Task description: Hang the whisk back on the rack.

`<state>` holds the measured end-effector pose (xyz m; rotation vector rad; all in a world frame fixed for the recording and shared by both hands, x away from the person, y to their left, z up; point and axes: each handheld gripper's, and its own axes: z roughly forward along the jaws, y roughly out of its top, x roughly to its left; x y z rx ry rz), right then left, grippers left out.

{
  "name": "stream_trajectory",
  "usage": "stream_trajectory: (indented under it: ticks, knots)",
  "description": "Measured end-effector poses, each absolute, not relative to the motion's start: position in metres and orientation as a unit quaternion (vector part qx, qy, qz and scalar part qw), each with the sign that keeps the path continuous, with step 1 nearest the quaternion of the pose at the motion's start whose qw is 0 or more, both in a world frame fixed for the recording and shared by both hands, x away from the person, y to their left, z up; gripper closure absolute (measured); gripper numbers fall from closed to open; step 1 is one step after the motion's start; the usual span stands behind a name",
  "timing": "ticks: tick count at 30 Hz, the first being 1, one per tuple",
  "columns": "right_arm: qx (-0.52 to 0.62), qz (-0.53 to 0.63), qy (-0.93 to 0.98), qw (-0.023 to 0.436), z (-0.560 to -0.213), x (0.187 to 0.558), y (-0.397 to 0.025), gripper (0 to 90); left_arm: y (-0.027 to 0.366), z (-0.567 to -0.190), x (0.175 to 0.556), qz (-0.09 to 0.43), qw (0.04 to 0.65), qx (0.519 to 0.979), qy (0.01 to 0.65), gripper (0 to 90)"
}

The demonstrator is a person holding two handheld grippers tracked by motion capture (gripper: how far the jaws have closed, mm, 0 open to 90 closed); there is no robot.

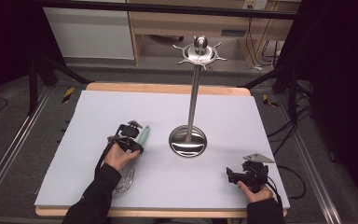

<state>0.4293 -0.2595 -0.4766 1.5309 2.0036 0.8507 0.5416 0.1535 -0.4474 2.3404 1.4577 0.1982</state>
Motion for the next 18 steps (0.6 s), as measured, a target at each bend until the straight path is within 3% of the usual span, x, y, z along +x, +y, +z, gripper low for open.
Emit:
stream_trajectory:
  ticks: [18]
  knots:
    - [0.560,0.311,0.731,0.236,-0.477,0.429,-0.259,7.0,0.157,-0.427,0.521,0.075,0.238,0.836,0.489,68.6]
